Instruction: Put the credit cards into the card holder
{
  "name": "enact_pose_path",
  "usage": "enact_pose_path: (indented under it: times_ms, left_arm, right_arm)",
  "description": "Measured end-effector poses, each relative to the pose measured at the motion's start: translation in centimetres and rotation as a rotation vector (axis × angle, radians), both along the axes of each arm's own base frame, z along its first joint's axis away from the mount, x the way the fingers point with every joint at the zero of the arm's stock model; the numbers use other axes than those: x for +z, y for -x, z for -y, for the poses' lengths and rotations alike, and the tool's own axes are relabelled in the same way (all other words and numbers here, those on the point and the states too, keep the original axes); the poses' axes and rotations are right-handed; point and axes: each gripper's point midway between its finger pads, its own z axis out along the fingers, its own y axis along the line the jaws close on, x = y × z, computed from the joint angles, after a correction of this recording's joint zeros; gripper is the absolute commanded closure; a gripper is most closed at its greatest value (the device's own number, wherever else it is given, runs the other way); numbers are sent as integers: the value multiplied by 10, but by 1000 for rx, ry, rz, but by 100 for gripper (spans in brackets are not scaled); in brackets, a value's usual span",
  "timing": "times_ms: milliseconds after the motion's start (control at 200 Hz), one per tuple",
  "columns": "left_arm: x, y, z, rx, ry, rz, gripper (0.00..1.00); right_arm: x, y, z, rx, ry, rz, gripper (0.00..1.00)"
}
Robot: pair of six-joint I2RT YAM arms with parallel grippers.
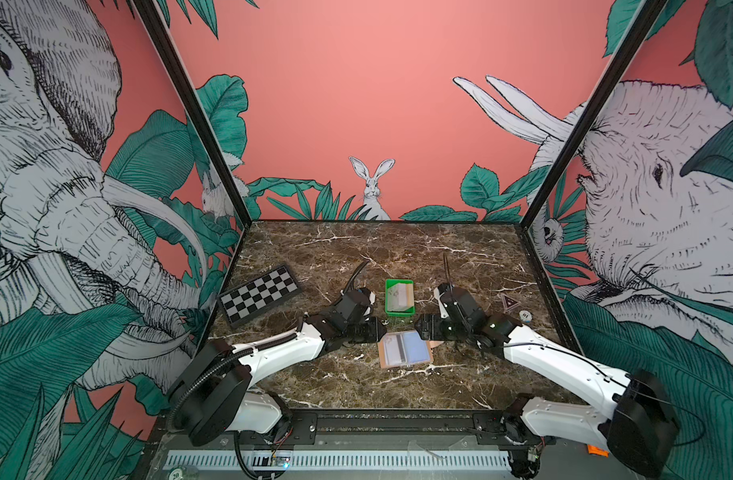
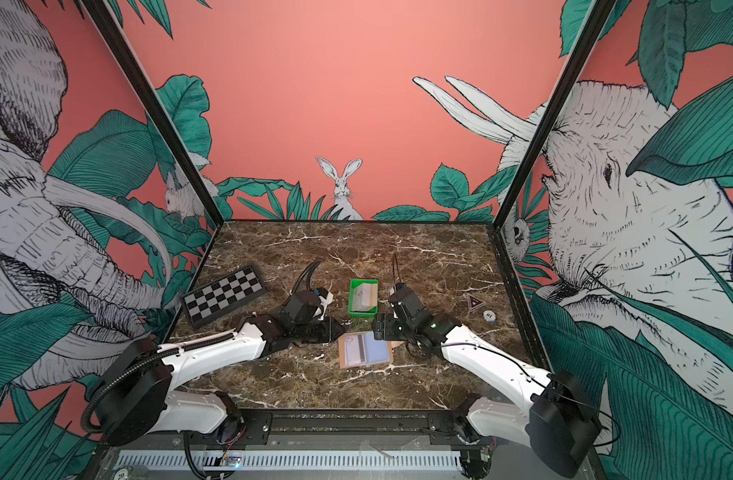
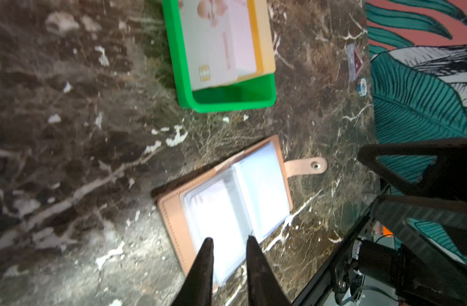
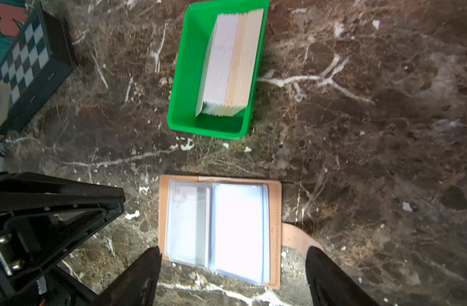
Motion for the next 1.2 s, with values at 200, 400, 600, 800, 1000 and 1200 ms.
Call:
enact_pose_path:
  times_ms: [200, 400, 600, 800, 1000, 1200]
  left_arm:
    - [12, -35, 13, -8, -16, 41, 79]
    - [11, -71, 11, 15, -25, 46, 83]
    - [0, -97, 14, 13, -41, 35, 84]
    - [-6, -106, 25, -22, -43, 37, 85]
    - [-11, -114, 34, -48, -43, 36, 87]
    - [-20, -120, 41, -68, -52, 27, 87]
  right_arm:
    - [0, -35, -14, 3, 3, -17, 15]
    - [-14, -65, -27, 3, 11, -51, 16]
    - [-32, -92, -37, -1, 30, -75, 16]
    - [-48, -104, -42, -3, 43, -100, 16]
    - [-57, -111, -45, -5, 48, -114, 16]
    - [-66, -114, -46, -3, 53, -132, 16]
